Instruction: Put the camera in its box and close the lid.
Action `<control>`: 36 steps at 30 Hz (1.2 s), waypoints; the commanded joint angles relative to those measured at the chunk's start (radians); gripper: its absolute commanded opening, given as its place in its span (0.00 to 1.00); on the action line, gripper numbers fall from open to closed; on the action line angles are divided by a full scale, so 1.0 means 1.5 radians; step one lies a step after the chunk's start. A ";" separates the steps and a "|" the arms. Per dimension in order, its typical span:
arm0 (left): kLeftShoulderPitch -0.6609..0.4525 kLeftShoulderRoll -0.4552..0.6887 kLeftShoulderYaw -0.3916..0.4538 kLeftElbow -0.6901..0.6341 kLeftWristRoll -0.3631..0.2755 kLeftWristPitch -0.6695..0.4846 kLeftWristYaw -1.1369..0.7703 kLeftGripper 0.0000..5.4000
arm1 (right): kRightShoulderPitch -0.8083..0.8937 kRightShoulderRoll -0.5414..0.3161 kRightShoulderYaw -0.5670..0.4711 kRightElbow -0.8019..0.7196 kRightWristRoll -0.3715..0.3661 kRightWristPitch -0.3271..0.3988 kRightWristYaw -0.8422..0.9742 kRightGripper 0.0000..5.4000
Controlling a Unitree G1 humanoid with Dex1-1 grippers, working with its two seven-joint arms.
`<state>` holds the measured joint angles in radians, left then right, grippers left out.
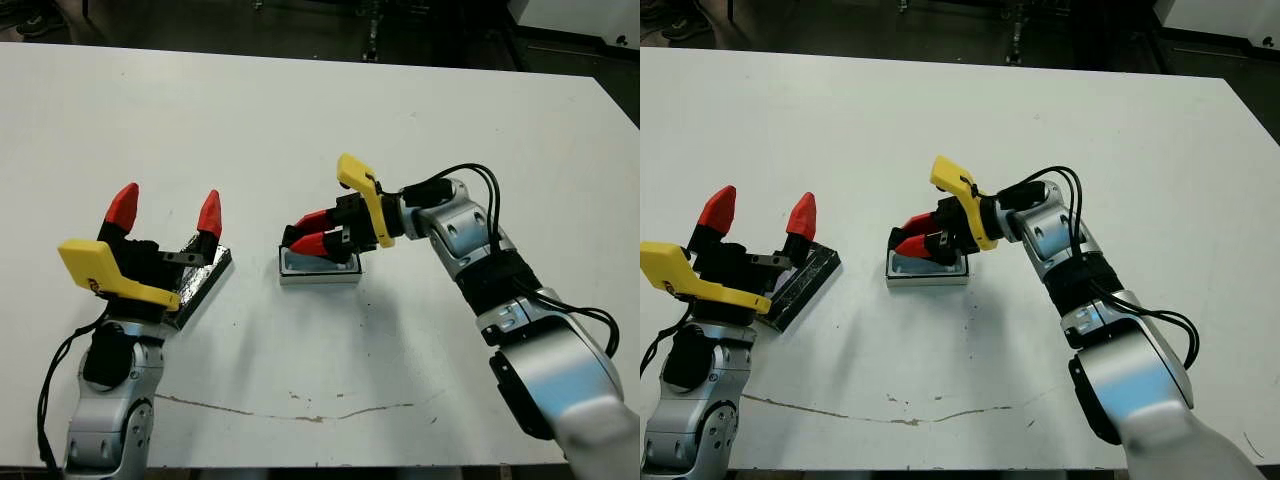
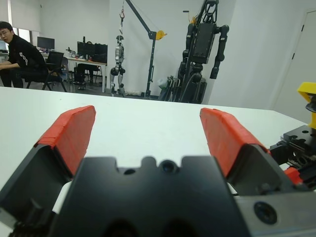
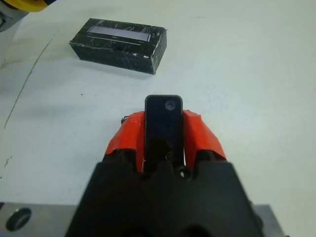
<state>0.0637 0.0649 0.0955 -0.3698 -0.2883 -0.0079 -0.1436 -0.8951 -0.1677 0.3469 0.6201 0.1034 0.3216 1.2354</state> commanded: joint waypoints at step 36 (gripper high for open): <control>-0.001 -0.003 -0.001 -0.001 -0.002 0.006 -0.002 1.00 | -0.007 -0.065 0.000 -0.008 -0.023 -0.016 0.060 0.31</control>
<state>0.0636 0.0566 0.0930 -0.3703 -0.2891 -0.0089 -0.1425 -0.9001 -0.2199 0.3416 0.6059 0.0950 0.2901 1.3202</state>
